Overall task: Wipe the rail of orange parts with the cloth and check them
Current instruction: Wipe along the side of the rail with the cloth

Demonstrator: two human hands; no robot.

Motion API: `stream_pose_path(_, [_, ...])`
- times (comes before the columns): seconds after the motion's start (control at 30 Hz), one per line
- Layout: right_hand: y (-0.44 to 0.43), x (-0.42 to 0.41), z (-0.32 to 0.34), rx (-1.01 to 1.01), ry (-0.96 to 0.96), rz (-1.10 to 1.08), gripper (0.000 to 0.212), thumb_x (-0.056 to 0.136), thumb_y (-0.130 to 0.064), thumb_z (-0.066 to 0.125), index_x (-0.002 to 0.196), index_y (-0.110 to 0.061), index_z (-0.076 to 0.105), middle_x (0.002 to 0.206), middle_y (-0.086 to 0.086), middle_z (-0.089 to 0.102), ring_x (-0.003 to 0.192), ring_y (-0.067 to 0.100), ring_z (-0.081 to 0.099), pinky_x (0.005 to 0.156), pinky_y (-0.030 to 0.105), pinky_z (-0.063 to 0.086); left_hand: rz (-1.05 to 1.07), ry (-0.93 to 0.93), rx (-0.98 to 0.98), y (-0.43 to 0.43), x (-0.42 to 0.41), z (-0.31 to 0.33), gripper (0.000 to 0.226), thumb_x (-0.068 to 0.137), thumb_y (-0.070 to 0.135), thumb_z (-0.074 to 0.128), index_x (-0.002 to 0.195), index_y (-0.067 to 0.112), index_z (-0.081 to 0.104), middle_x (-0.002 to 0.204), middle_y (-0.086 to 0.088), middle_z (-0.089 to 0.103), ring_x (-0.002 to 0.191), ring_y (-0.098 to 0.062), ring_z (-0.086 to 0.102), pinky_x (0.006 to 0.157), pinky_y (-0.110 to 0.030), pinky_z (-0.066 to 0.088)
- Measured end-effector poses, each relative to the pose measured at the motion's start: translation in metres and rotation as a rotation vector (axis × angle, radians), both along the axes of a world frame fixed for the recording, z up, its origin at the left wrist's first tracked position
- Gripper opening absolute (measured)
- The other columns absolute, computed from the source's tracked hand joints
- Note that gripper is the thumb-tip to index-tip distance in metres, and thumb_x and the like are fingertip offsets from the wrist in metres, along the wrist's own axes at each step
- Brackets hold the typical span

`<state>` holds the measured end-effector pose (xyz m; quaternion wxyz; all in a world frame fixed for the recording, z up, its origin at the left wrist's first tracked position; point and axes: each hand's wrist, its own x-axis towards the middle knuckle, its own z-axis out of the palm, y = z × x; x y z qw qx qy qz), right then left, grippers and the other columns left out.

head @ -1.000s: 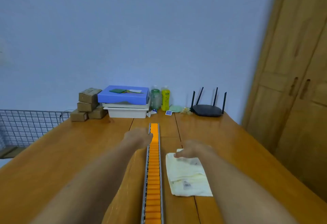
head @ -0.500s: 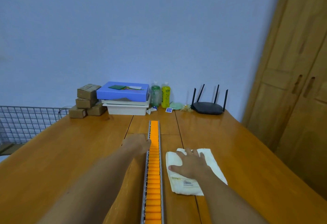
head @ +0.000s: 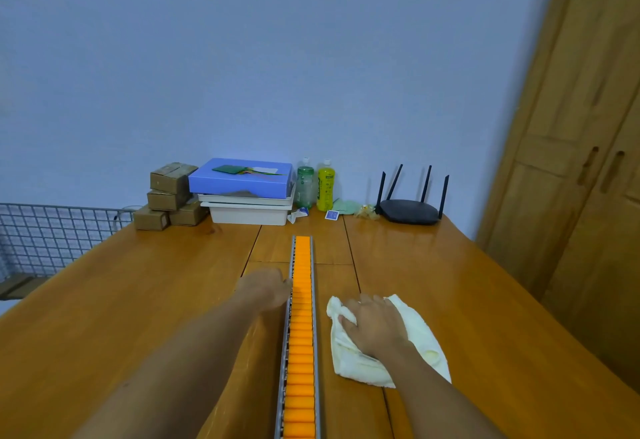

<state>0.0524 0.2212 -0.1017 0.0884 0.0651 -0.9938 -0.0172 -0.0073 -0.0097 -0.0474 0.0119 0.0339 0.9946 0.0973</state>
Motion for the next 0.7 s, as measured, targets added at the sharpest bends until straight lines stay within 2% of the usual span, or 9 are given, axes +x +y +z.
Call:
stream_pose_path(0.1, [0.000,-0.001,0.003,-0.046,0.017,0.014,0.040,0.103,-0.050,0.036,0.126,-0.028,0.061,0.105,-0.002,0.067,0.090,0.017,0.063,0.077,0.033,0.052,-0.011,0.006,0.008,-0.002,-0.003,-0.002,0.051,0.107,0.048,0.036,0.139,0.011,0.054,0.136,-0.010,0.062,0.126,-0.026,0.058,0.101,-0.038,0.047])
stream_pose_path(0.2, [0.002,-0.005,0.005,-0.056,0.007,0.004,0.039,0.103,-0.048,0.037,0.126,-0.026,0.060,0.095,-0.002,0.068,0.081,0.019,0.065,0.071,0.034,0.054,-0.027,0.010,0.011,-0.003,-0.006,-0.004,0.050,0.107,0.047,0.037,0.138,0.011,0.055,0.134,-0.010,0.063,0.124,-0.026,0.058,0.100,-0.038,0.048])
stream_pose_path(0.43, [0.009,-0.025,0.030,-0.159,0.058,-0.028,0.040,0.104,-0.044,0.040,0.136,-0.024,0.055,0.089,-0.001,0.061,0.078,0.020,0.054,0.066,0.033,0.041,-0.042,0.048,0.067,-0.010,-0.027,-0.011,0.035,0.105,0.039,0.044,0.120,0.014,0.063,0.104,-0.002,0.064,0.098,-0.018,0.062,0.084,-0.032,0.053])
stream_pose_path(0.53, [0.011,-0.045,0.047,-0.246,0.090,-0.029,0.036,0.103,-0.045,0.042,0.130,-0.028,0.058,0.093,0.002,0.066,0.079,0.022,0.054,0.066,0.033,0.041,-0.059,0.075,0.088,-0.008,-0.041,-0.012,0.026,0.104,0.032,0.047,0.118,0.016,0.063,0.099,-0.001,0.064,0.092,-0.018,0.063,0.079,-0.032,0.056])
stream_pose_path(0.63, [0.010,-0.072,0.067,-0.298,0.119,-0.017,0.030,0.101,-0.044,0.045,0.121,-0.033,0.064,0.092,0.001,0.067,0.081,0.025,0.059,0.067,0.034,0.046,-0.076,0.094,0.124,-0.006,-0.056,-0.014,0.020,0.103,0.025,0.049,0.118,0.016,0.060,0.096,-0.001,0.064,0.088,-0.018,0.062,0.072,-0.029,0.052])
stream_pose_path(0.7, [0.008,-0.092,0.081,-0.332,0.144,0.000,0.025,0.099,-0.042,0.048,0.113,-0.034,0.067,0.090,0.000,0.067,0.081,0.026,0.059,0.066,0.034,0.046,-0.074,0.107,0.162,-0.005,-0.069,-0.017,0.022,0.104,0.024,0.049,0.121,0.016,0.059,0.100,-0.003,0.065,0.090,-0.018,0.063,0.076,-0.031,0.054])
